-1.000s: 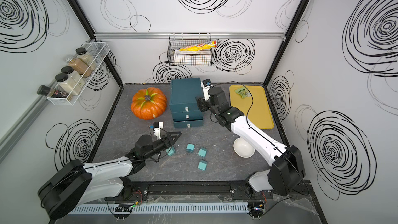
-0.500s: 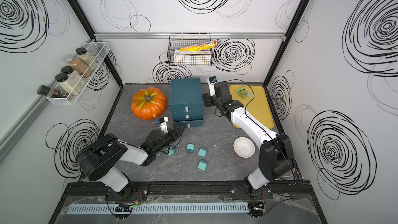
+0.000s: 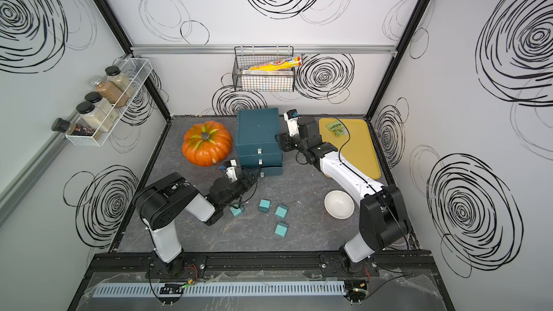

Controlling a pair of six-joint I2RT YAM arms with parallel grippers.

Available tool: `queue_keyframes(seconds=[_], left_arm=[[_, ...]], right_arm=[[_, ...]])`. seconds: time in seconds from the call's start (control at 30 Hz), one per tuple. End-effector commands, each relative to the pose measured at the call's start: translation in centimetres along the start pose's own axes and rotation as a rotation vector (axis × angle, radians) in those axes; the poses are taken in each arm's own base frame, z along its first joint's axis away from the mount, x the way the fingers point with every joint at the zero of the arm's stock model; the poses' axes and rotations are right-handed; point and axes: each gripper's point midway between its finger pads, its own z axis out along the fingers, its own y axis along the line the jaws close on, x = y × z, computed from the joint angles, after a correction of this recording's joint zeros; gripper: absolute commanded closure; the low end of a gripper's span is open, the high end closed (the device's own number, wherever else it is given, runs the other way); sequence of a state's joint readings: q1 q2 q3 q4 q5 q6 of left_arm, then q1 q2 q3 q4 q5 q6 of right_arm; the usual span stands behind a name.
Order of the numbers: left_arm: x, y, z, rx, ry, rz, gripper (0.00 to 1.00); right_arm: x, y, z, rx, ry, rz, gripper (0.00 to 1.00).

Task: Place the plugs into the drawer by color
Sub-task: Open the drawer in the storage box.

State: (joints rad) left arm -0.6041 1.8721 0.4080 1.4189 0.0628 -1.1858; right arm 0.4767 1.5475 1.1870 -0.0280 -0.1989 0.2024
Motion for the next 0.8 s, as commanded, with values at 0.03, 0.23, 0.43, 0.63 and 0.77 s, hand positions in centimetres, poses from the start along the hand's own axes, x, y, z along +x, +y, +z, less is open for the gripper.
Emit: queue_keyframes(seconds=[0.03,0.23,0.43,0.63,0.77], left_arm=[[-1.7,-2.2,0.9,0.088,-0.058,0.035,0.15],[-1.7,-2.2,2.2,0.084,-0.06,0.042,0.14],[-1.5,-1.6,3.2,0.11,-0.043,0.006,0.26],[-2.0,-2.6,3.1,0.145,-0.06,0.011,0.46],[-2.2,-3.3,3.4,0.149,-0.061,0.016,0.52]], right_arm=[[2.0,-0.2,0.2,0.004,0.038,0.015,0.43],[2.3,-0.1,0.3,-0.002,0.047,0.013,0.44],[2.5,0.1,0.2,-0.016,0.045,0.012,0.44],[2.8,0.2,0.4,-0.028,0.044,0.012,0.44],[2.9,0.3,0.6,-0.034,0.052,0.015,0.44]])
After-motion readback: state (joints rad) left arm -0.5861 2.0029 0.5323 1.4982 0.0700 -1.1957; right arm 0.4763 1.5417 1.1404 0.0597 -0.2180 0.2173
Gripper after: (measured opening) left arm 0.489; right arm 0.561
